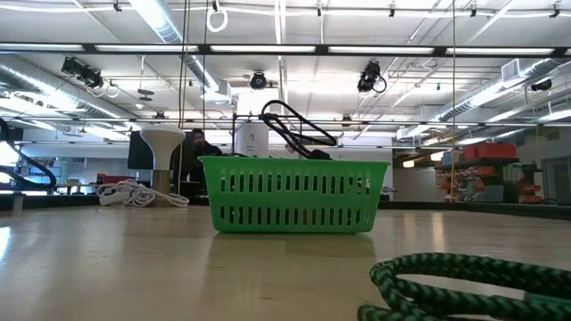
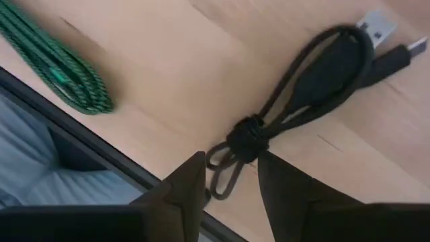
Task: Pick & Place USB Port
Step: Put the black USB cable into the green bin
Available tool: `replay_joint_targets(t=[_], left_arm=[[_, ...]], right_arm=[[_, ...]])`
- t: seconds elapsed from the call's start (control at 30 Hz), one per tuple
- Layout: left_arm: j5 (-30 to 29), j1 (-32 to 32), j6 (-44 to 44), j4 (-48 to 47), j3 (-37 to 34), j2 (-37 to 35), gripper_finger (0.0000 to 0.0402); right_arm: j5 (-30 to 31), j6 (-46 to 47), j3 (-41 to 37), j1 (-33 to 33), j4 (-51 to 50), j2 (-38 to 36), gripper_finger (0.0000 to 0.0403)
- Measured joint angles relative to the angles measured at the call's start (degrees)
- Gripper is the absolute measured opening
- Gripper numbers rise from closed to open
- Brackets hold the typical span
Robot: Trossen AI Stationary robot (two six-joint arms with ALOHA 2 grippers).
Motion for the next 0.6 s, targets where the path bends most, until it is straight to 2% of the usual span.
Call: replay_joint_targets(t=[0.13,0.37,0.5,0.6], left_arm=[[0.0,1.07,0.03,-0.02,0.0,0.0,0.0012],[0.0,2.56,1.27,0.0,0.0,0.0,0.0012],[0.01,2.63,0.91,-0.02,0.0,0.0,0.0012],[0.02,2.59,0.87,-0.02,0.0,0.0,0.0012]], right_arm=[[-2.2,0.67,-1.3,0.0,0.46,-0.01,0.0137],[-2.44,-0.07,-1.28,-0.62,3.59,-0.01,0.0137],[1.18,1.95,-1.28,-0.61,3.57,-0.01,0.0137],[1.7,0.68,-1.45,-0.61,3.68,-0.01,0.0137]])
